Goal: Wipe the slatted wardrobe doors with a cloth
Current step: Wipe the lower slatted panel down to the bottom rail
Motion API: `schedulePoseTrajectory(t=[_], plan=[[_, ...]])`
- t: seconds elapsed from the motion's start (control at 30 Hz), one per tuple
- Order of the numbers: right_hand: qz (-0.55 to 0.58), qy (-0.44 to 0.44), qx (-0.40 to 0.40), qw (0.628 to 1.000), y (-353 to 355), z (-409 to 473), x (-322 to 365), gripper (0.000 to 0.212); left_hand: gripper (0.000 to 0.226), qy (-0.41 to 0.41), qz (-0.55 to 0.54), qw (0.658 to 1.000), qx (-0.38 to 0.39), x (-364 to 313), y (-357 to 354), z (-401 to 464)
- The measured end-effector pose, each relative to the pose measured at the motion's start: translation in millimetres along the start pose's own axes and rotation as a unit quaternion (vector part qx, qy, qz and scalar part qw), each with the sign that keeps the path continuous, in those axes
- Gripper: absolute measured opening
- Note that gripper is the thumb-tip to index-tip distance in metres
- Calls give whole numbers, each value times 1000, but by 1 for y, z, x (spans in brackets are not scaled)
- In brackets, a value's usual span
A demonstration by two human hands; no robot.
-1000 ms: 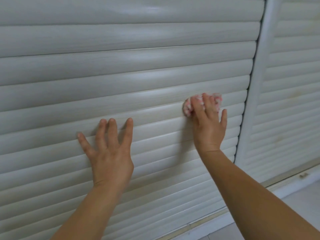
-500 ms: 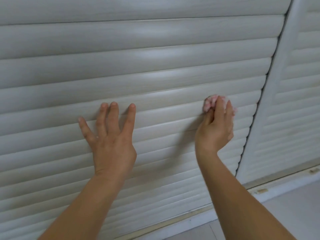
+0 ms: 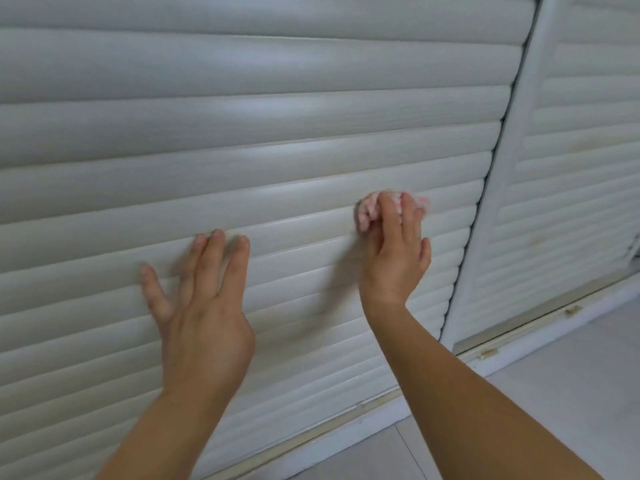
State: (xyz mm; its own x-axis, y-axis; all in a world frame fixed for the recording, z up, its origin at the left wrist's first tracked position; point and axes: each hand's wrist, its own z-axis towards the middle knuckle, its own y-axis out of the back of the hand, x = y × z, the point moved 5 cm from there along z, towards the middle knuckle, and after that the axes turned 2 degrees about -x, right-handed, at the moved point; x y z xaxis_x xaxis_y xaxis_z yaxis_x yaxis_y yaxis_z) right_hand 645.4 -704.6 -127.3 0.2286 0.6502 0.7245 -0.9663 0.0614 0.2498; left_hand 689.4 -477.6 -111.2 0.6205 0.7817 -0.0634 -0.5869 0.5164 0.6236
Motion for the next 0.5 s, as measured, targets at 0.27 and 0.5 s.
schedulePoseTrajectory(t=[0.27,0.5], plan=[[-33,29,46,998,10,-29,19,37,93,59,-87,994,19,0,4,-14],[8,-10,-48,999,7,-4,-3,32,87,167,-162,970,-69,19,0,-38]])
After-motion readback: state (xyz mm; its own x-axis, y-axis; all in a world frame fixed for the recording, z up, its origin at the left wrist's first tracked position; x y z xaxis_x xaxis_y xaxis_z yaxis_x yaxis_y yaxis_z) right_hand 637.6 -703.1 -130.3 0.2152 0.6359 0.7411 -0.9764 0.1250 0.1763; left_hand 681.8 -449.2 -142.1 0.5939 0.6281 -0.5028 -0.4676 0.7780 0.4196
